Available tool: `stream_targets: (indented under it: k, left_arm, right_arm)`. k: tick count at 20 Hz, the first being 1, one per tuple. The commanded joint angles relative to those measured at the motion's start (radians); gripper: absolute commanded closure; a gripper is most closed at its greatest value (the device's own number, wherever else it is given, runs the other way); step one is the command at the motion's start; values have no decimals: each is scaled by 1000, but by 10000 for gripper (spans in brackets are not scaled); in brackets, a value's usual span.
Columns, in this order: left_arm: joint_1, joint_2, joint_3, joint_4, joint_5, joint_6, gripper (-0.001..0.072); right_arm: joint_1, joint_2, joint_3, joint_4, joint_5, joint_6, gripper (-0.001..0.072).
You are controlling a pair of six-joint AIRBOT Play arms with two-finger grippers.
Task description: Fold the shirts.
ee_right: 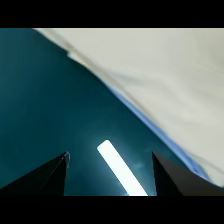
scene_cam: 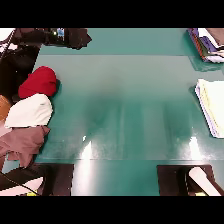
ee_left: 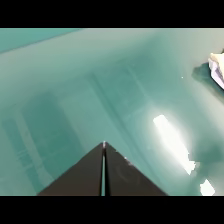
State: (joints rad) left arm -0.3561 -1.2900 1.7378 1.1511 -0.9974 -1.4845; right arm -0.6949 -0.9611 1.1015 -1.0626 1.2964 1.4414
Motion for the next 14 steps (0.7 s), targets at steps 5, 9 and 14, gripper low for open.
stream_targets:
  k: [5,9,14]
  left_arm:
    - [0,0,0,-4,35,-1,680]
    - [0,0,0,-4,40,-1,680]
    - [0,0,0,-4,40,-1,680]
  right_arm:
    - [583,79,10,64,-155,0,212]
    - [768,100,10,64,-190,-8,696]
    - [826,101,10,67,-166,-10,697]
